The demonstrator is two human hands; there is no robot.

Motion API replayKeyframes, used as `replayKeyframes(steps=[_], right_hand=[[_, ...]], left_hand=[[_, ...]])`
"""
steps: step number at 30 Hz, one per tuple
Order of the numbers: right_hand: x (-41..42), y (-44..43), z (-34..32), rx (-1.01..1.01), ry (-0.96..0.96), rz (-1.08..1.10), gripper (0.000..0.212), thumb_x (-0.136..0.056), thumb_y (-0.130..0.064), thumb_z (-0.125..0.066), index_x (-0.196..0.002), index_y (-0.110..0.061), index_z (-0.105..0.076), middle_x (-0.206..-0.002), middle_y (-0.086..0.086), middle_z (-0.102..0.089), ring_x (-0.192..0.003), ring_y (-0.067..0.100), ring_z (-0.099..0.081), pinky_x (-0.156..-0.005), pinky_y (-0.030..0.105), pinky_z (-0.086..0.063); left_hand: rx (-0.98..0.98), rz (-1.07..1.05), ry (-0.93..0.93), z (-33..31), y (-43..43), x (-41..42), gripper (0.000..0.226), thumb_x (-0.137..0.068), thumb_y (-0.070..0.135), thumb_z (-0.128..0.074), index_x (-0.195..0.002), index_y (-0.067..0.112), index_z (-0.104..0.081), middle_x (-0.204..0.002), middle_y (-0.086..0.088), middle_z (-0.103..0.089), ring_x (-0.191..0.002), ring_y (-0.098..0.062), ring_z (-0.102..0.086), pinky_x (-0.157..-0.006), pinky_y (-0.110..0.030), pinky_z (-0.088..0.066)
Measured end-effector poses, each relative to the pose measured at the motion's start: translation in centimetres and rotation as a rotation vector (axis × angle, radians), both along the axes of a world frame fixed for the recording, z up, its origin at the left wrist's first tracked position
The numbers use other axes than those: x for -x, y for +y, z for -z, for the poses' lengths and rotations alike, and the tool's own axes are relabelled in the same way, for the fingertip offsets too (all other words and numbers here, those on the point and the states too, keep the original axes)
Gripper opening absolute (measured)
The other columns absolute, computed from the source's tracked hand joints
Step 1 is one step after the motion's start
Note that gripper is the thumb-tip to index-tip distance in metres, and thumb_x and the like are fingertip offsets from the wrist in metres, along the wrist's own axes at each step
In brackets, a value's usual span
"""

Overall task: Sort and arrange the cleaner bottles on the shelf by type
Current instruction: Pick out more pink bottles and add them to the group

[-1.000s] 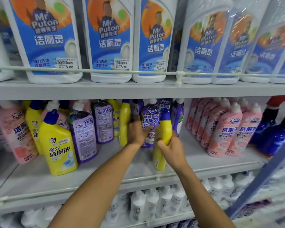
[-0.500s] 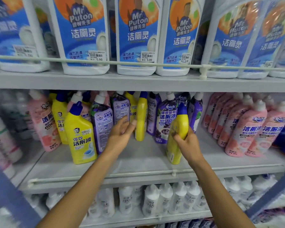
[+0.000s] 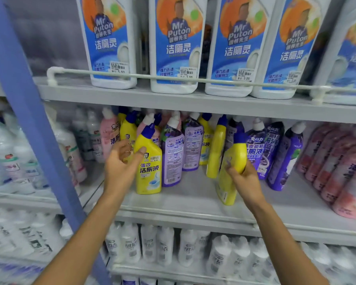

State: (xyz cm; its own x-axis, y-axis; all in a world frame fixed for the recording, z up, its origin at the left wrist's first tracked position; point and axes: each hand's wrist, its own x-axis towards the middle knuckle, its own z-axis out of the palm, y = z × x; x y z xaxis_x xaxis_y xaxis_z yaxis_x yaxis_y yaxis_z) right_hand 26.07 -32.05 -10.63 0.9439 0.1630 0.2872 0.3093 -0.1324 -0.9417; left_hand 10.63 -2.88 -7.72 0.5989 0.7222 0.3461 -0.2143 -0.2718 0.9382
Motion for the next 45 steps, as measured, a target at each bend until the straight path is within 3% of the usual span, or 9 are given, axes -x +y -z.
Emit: replayKeyframes(steps=[4,8,16,20,27,31,36,42,45], right_hand=[[1.0,3.6,0.3,0.036,-0.015,-0.071,0.027,-0.096,-0.019,-0.07,-0.12,-0.025,-0.059,-0.107,0.004,-0.072,-0.101,0.026,-0.069,-0.09,0.044,-0.058],[2.2,6.3,0.1,0.06,-0.058,-0.126,0.03,-0.098,-0.019,-0.069,-0.125,-0.023,-0.056,-0.106,-0.007,-0.068,-0.098,0.013,-0.067,-0.094,0.038,-0.055],[2.9,7.2,0.1,0.131,-0.107,-0.116,0.039,-0.097,-0.021,-0.07,-0.133,-0.014,-0.055,-0.11,0.002,-0.069,-0.101,0.021,-0.067,-0.092,0.041,-0.055],[3.6,6.3,0.2,0.117,-0.134,-0.122,0.041,-0.094,-0.024,-0.072,-0.131,-0.013,-0.057,-0.107,-0.003,-0.071,-0.097,0.009,-0.068,-0.087,0.036,-0.056],[5.3,5.4,0.9,-0.087,-0.097,-0.178,0.041,-0.097,-0.035,-0.067,-0.134,-0.019,-0.059,-0.123,-0.005,-0.072,-0.116,0.013,-0.068,-0.1,0.042,-0.055],[6.1,6.4,1.0,-0.085,-0.128,-0.195,0.04,-0.102,-0.029,-0.064,-0.14,-0.019,-0.055,-0.125,-0.013,-0.07,-0.119,0.007,-0.066,-0.099,0.028,-0.053],[6.1,7.8,1.1,-0.044,-0.223,-0.144,0.034,-0.104,-0.019,-0.058,-0.138,-0.022,-0.05,-0.123,-0.021,-0.062,-0.111,-0.012,-0.06,-0.088,0.005,-0.043],[4.2,7.4,1.3,0.007,-0.207,-0.087,0.048,-0.104,-0.041,-0.055,-0.147,-0.024,-0.044,-0.134,-0.012,-0.059,-0.117,-0.001,-0.059,-0.094,0.006,-0.043],[2.3,6.6,1.7,0.075,-0.198,0.002,0.062,-0.095,-0.064,-0.054,-0.139,-0.02,-0.053,-0.126,0.0,-0.065,-0.112,0.017,-0.064,-0.095,0.034,-0.054]], left_hand=[[-0.085,0.053,0.181,2.1,0.8,-1.5,0.078,-0.063,0.048,-0.088,-0.131,0.028,-0.055,-0.119,-0.003,-0.069,-0.106,-0.019,-0.069,-0.084,-0.037,-0.058],[-0.173,0.003,0.251,2.6,0.8,-2.1,0.055,-0.064,0.051,-0.086,-0.105,0.02,-0.065,-0.096,-0.004,-0.073,-0.084,-0.02,-0.07,-0.073,-0.036,-0.058],[-0.215,0.117,0.28,3.8,-1.9,-2.6,0.062,-0.068,0.074,-0.073,-0.113,0.033,-0.059,-0.098,0.01,-0.075,-0.093,-0.017,-0.073,-0.082,-0.047,-0.06],[-0.248,0.16,0.277,3.8,-5.4,-3.5,0.059,-0.07,0.075,-0.067,-0.111,0.032,-0.066,-0.099,0.011,-0.076,-0.096,-0.016,-0.072,-0.085,-0.043,-0.059],[-0.136,0.196,0.145,3.8,-10.0,-4.6,0.047,-0.08,0.064,-0.065,-0.111,0.028,-0.063,-0.095,0.011,-0.073,-0.093,-0.011,-0.07,-0.084,-0.044,-0.058],[-0.105,0.284,0.081,4.1,-9.6,-3.5,0.042,-0.089,0.061,-0.06,-0.118,0.032,-0.066,-0.107,0.012,-0.074,-0.104,-0.006,-0.069,-0.093,-0.044,-0.056],[-0.126,0.358,0.074,4.5,-10.2,-2.3,0.05,-0.099,0.053,-0.046,-0.146,0.036,-0.05,-0.138,0.02,-0.061,-0.128,0.005,-0.054,-0.108,-0.026,-0.044],[-0.16,0.3,0.126,4.7,-11.2,-5.4,0.047,-0.103,0.045,-0.047,-0.149,0.036,-0.045,-0.142,0.013,-0.06,-0.13,-0.006,-0.056,-0.109,-0.029,-0.045],[-0.158,0.27,0.164,5.0,-11.6,-7.4,0.05,-0.101,0.048,-0.049,-0.149,0.034,-0.045,-0.142,0.006,-0.061,-0.129,-0.015,-0.057,-0.11,-0.035,-0.045]])
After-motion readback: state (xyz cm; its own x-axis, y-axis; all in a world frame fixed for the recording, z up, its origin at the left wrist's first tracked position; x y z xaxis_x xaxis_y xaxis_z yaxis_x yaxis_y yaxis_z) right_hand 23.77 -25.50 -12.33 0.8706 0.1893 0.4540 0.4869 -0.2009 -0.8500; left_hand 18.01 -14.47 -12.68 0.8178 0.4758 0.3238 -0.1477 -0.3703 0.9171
